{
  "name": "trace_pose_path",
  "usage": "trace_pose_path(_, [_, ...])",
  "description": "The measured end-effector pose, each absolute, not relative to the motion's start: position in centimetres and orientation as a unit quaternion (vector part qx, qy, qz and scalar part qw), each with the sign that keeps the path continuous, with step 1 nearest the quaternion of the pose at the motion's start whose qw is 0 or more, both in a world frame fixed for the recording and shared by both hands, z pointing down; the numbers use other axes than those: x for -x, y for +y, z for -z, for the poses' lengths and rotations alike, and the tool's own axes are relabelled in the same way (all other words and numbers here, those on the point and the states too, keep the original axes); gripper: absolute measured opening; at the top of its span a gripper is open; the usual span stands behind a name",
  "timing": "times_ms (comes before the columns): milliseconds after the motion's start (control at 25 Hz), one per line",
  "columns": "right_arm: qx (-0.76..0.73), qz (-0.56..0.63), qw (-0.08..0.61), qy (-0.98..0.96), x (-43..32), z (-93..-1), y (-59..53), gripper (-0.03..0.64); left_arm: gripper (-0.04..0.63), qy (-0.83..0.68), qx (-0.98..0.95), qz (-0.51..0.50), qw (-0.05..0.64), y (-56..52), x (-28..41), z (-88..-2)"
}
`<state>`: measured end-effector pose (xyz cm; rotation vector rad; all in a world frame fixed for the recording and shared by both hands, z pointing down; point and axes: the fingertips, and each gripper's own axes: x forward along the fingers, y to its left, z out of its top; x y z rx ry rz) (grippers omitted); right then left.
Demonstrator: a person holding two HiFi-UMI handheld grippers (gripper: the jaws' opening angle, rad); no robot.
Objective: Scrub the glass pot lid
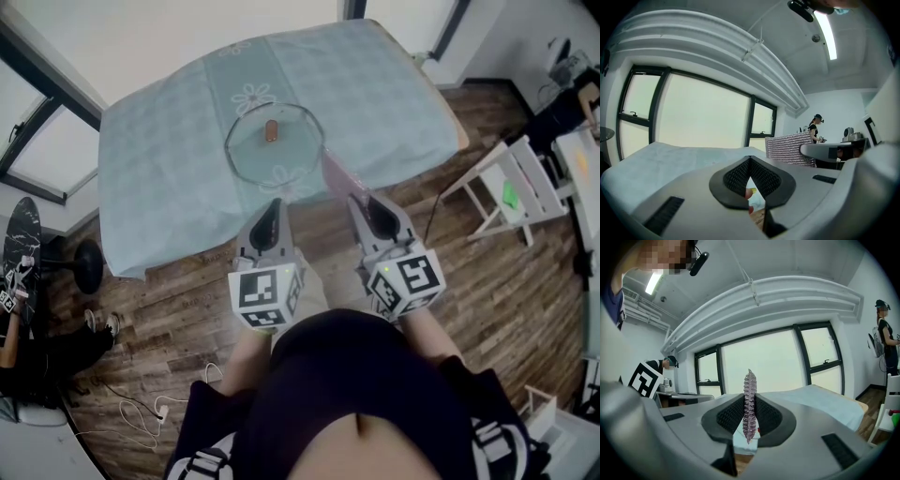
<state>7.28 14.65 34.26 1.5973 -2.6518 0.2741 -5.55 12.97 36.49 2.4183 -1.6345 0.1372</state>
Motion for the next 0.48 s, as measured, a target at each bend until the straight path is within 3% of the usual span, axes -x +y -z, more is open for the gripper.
trace_pose_path(480, [-0.52,-0.118,0.019,-0.845,-5.9,-34.3,3.9,0.066,-0.002,-0.542,-0.829,-0.057,0.126,1.7,7.5,-36.8])
